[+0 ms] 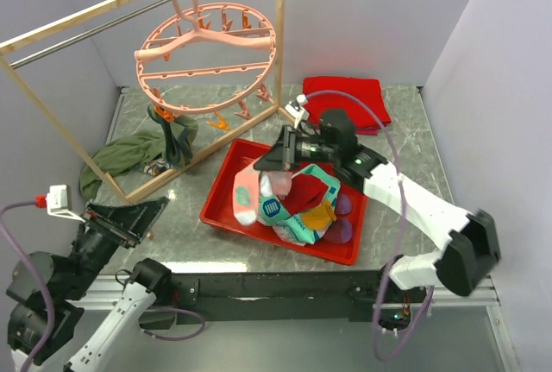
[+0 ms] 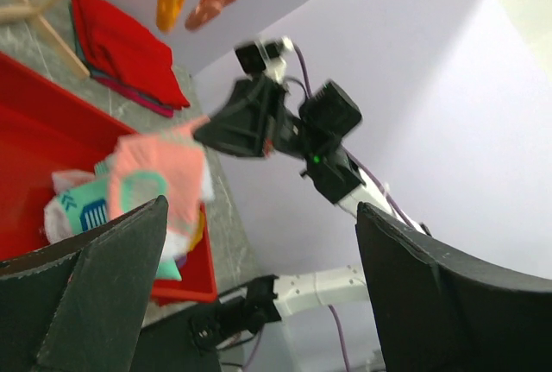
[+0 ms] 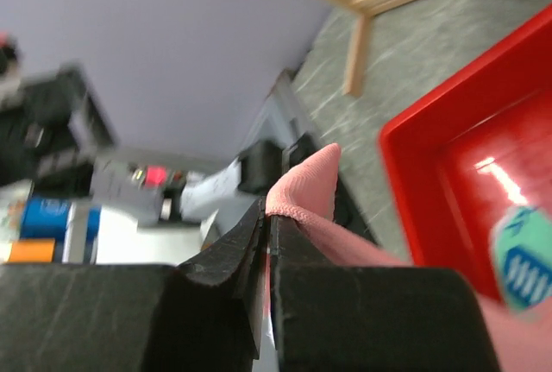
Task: Remove the socks clipped to the hanger
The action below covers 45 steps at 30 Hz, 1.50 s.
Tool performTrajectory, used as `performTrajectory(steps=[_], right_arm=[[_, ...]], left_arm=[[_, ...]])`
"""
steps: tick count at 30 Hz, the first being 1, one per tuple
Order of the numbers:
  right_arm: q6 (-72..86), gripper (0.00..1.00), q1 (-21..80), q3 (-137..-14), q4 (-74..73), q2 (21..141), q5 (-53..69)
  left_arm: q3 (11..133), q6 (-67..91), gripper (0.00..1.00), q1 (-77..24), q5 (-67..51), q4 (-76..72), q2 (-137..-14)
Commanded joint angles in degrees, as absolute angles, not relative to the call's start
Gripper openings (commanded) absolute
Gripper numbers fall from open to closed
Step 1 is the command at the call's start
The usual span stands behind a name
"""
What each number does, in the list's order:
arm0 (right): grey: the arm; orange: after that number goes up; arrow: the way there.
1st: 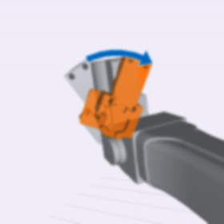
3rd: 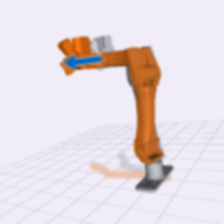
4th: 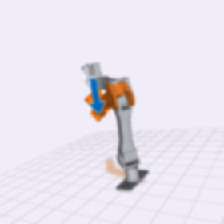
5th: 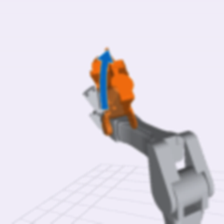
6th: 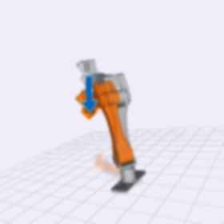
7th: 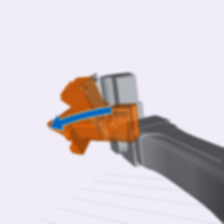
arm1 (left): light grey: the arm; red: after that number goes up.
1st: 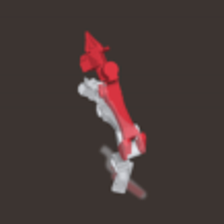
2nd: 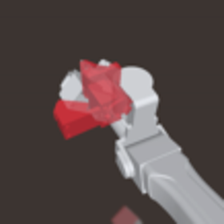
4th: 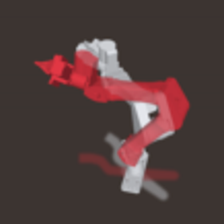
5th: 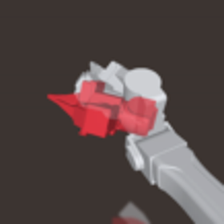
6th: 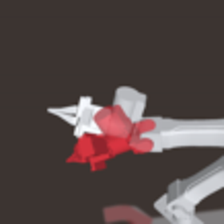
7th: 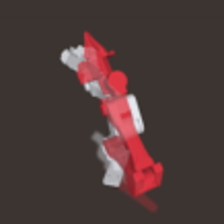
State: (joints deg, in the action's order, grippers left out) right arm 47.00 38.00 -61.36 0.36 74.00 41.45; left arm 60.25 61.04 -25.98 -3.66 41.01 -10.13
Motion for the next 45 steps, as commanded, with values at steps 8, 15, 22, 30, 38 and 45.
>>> performTrajectory(steps=[8,15,22,30,38,45], right_arm=[[47.73,0.16,37.79,-62.93,4.57,92.8,24.61],[44.04,0.36,37.88,-64.42,0.35,97.22,22.15],[35.61,1.0,37.97,-66.89,-16.33,88.52,12.31],[33.05,1.0,38.23,-58.02,-23.72,62.71,3.78],[42.18,1.0,38.14,-43.61,-26.37,39.75,-10.28],[48.05,1.0,38.15,-30.6,-21.19,21.36,2.09]], left_arm=[[54.93,66.45,0.95,-26.1,-9.23,41.57,-8.79],[55.02,66.53,0.96,-26.19,-7.91,44.73,-7.21],[50.28,68.11,0.95,-26.1,-10.45,41.41,-6.15],[42.81,67.5,0.91,-26.1,-19.84,30.07,-10.36],[39.82,66.1,0.97,-26.02,-26.1,24.7,-15.47],[33.84,66.53,0.96,-26.02,-29.18,22.23,-14.42]])
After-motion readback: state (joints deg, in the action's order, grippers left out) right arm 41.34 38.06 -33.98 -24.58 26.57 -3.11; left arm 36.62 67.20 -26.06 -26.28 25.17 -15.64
